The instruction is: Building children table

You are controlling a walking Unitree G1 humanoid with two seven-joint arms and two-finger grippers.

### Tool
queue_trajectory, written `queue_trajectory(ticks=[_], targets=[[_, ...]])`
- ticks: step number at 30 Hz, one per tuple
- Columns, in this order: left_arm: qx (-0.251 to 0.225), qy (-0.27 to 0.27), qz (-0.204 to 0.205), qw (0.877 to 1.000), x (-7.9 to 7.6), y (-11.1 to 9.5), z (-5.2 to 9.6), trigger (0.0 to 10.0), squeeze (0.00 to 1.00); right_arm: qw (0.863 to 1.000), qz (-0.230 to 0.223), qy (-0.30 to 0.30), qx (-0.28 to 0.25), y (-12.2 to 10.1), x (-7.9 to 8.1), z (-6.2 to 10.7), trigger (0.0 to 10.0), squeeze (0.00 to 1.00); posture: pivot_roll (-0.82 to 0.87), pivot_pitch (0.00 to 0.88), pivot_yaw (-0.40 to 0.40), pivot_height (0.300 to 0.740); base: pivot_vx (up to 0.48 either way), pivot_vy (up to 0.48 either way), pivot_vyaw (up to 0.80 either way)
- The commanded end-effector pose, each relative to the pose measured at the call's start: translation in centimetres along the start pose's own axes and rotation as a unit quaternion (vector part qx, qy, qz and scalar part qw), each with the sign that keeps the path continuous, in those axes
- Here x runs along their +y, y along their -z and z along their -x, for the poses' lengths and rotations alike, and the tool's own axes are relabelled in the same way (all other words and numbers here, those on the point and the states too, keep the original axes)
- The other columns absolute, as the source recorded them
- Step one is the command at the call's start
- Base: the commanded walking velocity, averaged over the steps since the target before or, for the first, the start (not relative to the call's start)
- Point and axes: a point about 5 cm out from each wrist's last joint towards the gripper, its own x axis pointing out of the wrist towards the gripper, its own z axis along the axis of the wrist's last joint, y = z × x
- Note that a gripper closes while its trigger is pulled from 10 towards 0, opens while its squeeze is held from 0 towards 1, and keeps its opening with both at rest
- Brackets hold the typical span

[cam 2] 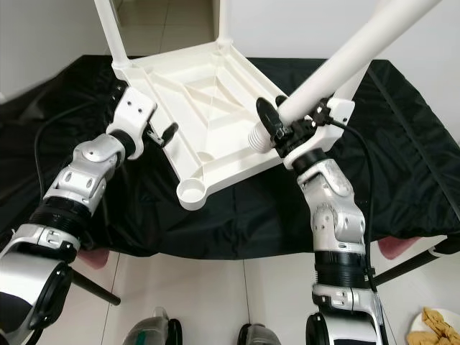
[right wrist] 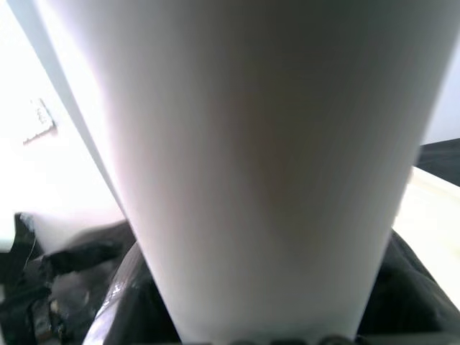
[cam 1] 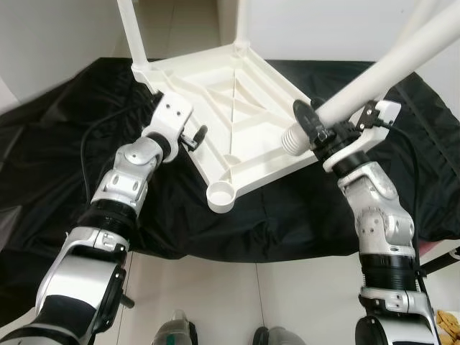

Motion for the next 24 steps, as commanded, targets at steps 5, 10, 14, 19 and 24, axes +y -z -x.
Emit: queue_trajectory(ticks=[5, 10, 14, 19, 24], targets=[[0.027, 0.049, -0.011, 0.998, -1.5, 1.8, 0.1, 10.0, 0.00, 1.000, -0.001, -0.007, 0.005, -0.6, 0.4, 1.0, 10.0, 0.00, 0.00, 0.079, 0.025, 0.740, 0.000, 0.000, 0.00], [0.028, 0.073, -0.053, 0.995, -1.9, 2.2, 0.1, 10.0, 0.00, 1.000, -0.001, -0.007, 0.008, -0.8, 0.4, 1.3, 10.0, 0.00, 0.00, 0.078, 0.028, 0.740, 0.000, 0.000, 0.00], [0.037, 0.087, -0.089, 0.992, -1.1, 2.7, 0.3, 10.0, 0.00, 1.000, 0.000, -0.007, 0.011, -0.9, 0.4, 1.5, 10.0, 0.00, 0.00, 0.075, 0.031, 0.740, 0.000, 0.000, 0.00], [0.039, 0.091, -0.104, 0.990, 0.0, 2.6, 0.5, 10.0, 0.00, 1.000, 0.001, -0.008, 0.013, -1.0, 0.4, 1.6, 10.0, 0.00, 0.00, 0.073, 0.035, 0.740, 0.000, 0.000, 0.00], [0.037, 0.104, -0.155, 0.982, 1.5, 2.1, 0.8, 10.0, 0.00, 1.000, 0.002, -0.007, 0.014, -1.1, 0.4, 1.8, 10.0, 0.00, 0.00, 0.071, 0.040, 0.740, 0.000, 0.000, 0.00]])
